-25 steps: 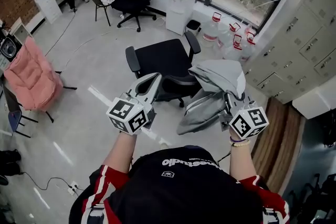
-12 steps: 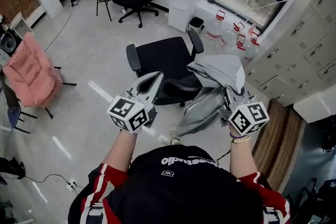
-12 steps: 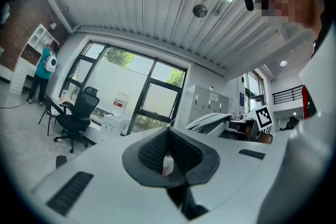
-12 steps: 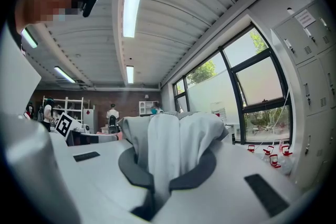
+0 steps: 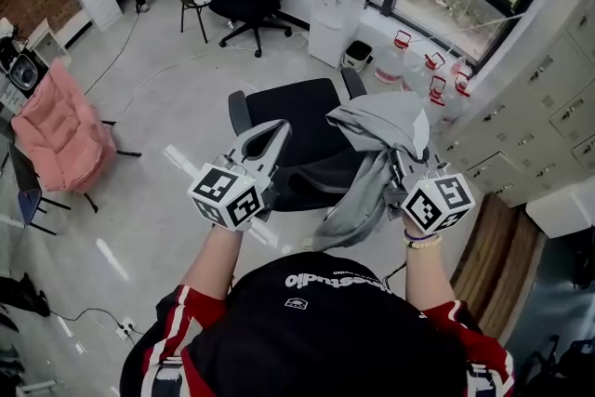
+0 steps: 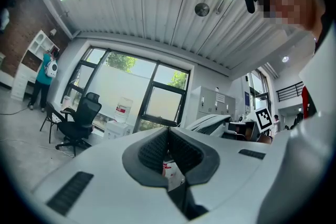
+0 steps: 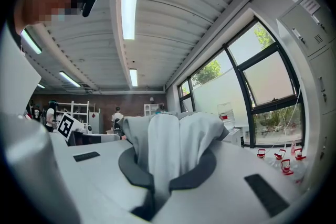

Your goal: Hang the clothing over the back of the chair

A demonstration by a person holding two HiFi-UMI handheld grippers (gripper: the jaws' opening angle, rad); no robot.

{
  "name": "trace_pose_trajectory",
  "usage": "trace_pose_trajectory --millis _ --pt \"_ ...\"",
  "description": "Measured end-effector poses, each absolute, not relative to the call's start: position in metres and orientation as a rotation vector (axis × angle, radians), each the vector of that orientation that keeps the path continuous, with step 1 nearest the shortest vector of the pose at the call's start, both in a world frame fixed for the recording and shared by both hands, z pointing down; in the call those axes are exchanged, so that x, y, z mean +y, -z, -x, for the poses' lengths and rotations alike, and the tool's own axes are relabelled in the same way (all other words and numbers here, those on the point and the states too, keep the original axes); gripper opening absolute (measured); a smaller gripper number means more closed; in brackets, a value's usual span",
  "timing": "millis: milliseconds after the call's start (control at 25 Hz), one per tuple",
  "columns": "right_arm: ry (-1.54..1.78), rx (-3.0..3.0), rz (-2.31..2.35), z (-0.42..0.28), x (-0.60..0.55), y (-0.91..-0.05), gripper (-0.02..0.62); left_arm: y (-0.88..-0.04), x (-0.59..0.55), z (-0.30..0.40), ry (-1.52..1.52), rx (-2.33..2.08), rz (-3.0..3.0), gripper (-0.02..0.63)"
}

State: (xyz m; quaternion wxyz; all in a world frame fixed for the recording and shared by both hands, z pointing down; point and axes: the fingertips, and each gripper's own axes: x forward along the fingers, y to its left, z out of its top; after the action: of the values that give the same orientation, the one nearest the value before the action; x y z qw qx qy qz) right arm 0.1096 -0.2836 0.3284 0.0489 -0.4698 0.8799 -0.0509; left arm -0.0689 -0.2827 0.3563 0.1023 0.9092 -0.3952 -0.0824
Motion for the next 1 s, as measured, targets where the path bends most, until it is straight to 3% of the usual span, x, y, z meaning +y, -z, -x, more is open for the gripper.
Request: trace_pose_trajectory --millis 480,1000 --pt "0.137 2.727 1.286 -0.110 -0.391 -0.314 0.022 -0.363 -0.366 0.036 0.206 -1.201 -2.644 0.021" --pt "0.073 2.710 1.318 -0.062 -0.484 -0.299 0.022 -0.362 -0.410 0.093 0.224 -1.237 -2.611 0.021"
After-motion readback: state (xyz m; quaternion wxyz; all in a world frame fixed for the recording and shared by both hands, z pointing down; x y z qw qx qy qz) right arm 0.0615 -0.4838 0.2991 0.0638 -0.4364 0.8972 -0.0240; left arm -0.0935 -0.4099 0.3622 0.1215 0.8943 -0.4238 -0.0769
